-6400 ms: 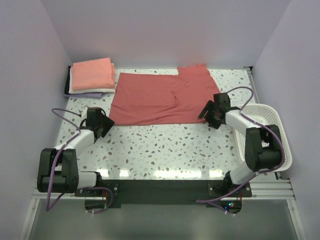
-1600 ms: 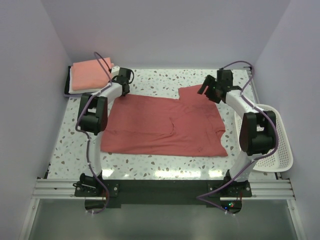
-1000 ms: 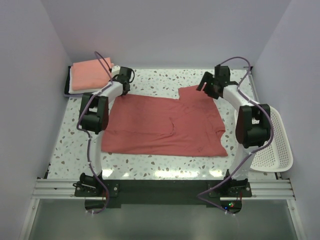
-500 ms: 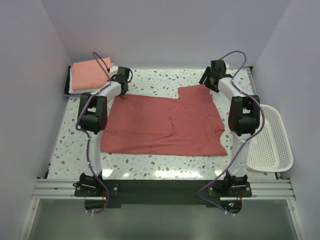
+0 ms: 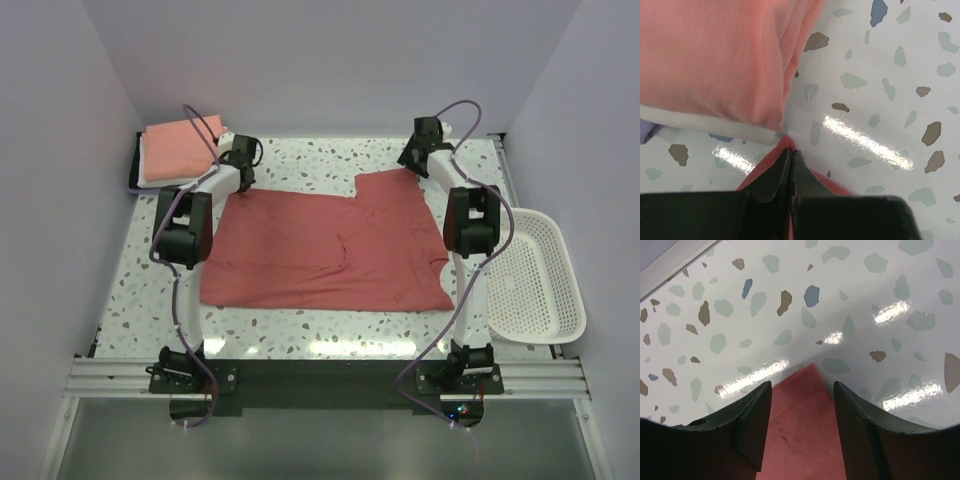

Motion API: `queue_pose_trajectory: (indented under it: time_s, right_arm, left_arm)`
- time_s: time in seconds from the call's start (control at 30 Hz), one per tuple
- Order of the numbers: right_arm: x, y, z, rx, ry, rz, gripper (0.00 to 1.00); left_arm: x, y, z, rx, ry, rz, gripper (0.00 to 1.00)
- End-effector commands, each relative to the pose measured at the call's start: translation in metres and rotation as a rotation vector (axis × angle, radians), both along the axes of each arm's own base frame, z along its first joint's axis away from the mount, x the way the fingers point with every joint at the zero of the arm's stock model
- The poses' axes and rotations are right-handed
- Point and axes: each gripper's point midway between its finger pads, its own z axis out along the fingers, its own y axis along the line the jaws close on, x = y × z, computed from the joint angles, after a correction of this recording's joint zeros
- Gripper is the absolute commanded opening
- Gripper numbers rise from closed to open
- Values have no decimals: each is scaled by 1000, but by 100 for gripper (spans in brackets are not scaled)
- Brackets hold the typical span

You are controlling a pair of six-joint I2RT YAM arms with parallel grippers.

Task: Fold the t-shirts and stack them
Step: Fold the tshirt

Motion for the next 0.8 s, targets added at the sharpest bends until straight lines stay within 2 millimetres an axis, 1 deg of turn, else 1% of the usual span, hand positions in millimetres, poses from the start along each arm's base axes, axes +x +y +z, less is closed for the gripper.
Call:
queue_pose_trajectory:
  time_s: [0.0, 0.13, 0.17, 0.23, 0.27, 0.3, 0.33, 0.37, 0.4, 0.47, 0.6, 0.63, 0.7, 0.73, 0.77]
  right_arm:
    - [11, -2, 13, 6, -23, -17, 55]
    - [10, 3, 8, 39, -16, -5, 45]
    - [10, 5, 9, 45, -19, -2, 38]
    - [6, 7, 5, 55, -9, 6, 32]
    - [5, 8, 5, 58, -8, 7, 26]
    - [4, 7, 9, 58, -12, 4, 22]
    - [0, 7, 6, 56, -2, 6, 17]
    - [-1, 7, 7, 55, -1, 8, 11]
    - [-1, 6, 11, 54, -7, 7, 8]
    - [-3, 6, 14, 51, -5, 8, 1]
    - [-1, 7, 37, 72, -35, 16, 0]
    - [0, 7, 50, 76, -59, 19, 0]
    - [1, 7, 67, 75, -87, 18, 0]
    - [-1, 6, 84, 71, -112, 16, 0]
    - [-1, 4, 91, 69, -124, 11, 0]
  left_arm:
    - [9, 6, 31, -1, -74, -8, 0]
    - [12, 6, 33, -9, -82, -13, 0]
    - [13, 6, 33, -10, -86, -15, 0]
    - [14, 5, 35, -14, -90, -20, 0]
    - [14, 4, 35, -15, -93, -22, 0]
    - [14, 5, 34, -14, -90, -20, 0]
    - [15, 5, 35, -15, -94, -20, 0]
    - [16, 5, 35, -14, -94, -25, 0]
    - [16, 5, 35, -15, -94, -25, 0]
    - [17, 6, 35, -15, -93, -25, 0]
    - [19, 8, 38, -11, -102, -24, 0]
    - [19, 8, 39, -8, -101, -24, 0]
    - [20, 9, 39, -4, -102, -26, 0]
    - [20, 10, 40, -4, -104, -24, 0]
    - [20, 9, 40, -6, -106, -24, 0]
